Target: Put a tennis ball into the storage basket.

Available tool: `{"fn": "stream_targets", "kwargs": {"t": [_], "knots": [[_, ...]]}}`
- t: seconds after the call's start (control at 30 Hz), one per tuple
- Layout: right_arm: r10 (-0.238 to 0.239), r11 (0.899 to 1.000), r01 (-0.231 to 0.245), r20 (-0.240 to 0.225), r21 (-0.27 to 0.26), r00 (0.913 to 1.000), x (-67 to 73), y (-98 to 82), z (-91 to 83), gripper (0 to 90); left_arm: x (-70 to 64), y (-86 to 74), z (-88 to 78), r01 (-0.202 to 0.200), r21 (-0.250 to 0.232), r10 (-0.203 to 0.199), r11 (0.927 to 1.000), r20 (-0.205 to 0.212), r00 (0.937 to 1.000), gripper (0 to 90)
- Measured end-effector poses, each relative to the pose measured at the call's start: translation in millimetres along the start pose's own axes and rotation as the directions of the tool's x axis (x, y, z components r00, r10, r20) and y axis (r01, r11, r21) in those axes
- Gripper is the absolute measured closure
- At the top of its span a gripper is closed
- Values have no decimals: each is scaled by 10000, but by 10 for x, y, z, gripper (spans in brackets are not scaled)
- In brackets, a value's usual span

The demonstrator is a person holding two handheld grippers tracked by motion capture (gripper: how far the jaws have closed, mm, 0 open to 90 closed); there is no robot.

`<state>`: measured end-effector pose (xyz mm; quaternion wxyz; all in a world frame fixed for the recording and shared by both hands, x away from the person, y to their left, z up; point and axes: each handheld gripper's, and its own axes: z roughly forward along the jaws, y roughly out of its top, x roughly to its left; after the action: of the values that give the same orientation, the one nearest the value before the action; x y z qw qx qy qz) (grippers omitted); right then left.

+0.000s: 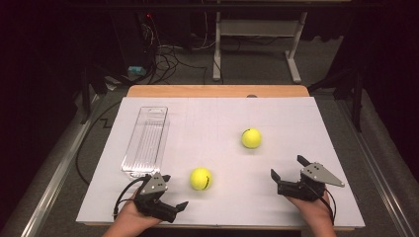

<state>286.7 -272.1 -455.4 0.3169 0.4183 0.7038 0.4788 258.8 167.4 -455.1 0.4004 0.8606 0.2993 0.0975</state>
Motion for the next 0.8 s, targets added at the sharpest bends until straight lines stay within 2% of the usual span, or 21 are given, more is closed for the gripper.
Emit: {"fn": "stream_targets", "kwargs": {"t": [0.53, 0.7, 0.8], "knots": [[73, 9999, -73, 68, 91, 10000, 15, -21, 15, 0, 18, -9, 69, 237, 793, -235, 9966, -27, 9997, 6], [277, 9995, -276, -81, 123, 9996, 4, -29, 23, 0, 18, 28, 90, 250, 1345, -248, 9906, -31, 9997, 6], [207, 9997, -205, -115, 138, 9997, 4, -30, 22, 0, 16, 83, 103, 347, 1614, -341, 9863, -69, 9994, 6]]}}
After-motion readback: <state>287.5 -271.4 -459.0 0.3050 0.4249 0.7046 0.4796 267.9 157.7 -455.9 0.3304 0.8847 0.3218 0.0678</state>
